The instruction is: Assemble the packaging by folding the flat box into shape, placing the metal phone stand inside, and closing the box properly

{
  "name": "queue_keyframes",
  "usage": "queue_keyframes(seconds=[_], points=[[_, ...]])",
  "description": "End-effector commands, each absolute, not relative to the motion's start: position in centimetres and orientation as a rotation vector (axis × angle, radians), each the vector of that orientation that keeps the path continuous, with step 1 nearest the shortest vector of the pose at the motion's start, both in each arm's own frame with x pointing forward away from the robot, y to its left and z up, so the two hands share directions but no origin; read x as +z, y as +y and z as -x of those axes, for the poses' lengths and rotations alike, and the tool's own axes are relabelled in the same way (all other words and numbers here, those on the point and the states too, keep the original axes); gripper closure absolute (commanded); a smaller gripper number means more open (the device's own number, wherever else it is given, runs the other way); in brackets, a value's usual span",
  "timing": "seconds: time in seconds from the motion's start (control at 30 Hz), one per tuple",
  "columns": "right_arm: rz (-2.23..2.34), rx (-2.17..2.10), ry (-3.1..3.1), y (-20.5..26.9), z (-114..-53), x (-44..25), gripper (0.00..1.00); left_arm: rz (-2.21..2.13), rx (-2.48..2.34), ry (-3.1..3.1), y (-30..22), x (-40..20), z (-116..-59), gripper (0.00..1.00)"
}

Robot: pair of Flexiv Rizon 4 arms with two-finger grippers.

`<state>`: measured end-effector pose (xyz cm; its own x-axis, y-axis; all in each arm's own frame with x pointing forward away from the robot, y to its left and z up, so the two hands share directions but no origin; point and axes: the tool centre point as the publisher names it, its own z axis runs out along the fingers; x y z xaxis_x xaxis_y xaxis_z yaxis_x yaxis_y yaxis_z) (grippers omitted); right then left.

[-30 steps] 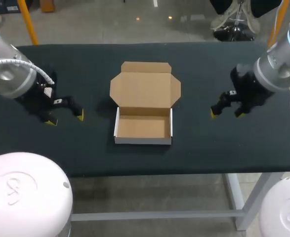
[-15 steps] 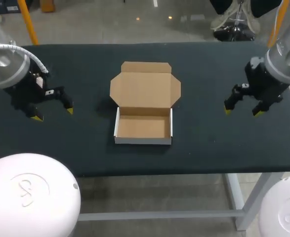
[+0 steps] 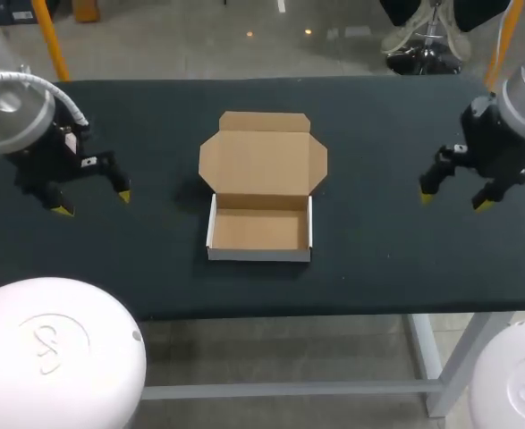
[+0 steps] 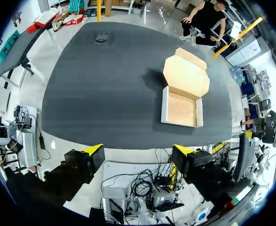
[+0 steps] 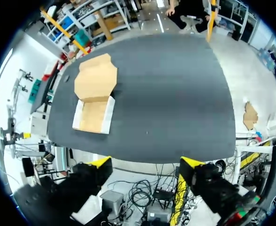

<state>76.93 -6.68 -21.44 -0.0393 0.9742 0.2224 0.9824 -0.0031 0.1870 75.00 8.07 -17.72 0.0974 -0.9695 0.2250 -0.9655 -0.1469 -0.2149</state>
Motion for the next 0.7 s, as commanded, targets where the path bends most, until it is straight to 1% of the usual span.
queue_keyframes(seconds=[0.03,0.47,0.7], points=[[2.15,-0.429,-2.187,-6.9,-76.8,-20.6,0.0,2.313,-0.496,2.028,8.0,-17.6,-74.6,0.0],[2.188,-0.358,-2.112,-6.9,-77.0,-21.0,0.0,2.318,-0.487,2.007,8.3,-18.6,-74.7,0.0],[2.188,-0.358,-2.112,-6.9,-77.0,-21.0,0.0,2.334,-0.448,1.995,8.6,-20.3,-75.0,0.0]])
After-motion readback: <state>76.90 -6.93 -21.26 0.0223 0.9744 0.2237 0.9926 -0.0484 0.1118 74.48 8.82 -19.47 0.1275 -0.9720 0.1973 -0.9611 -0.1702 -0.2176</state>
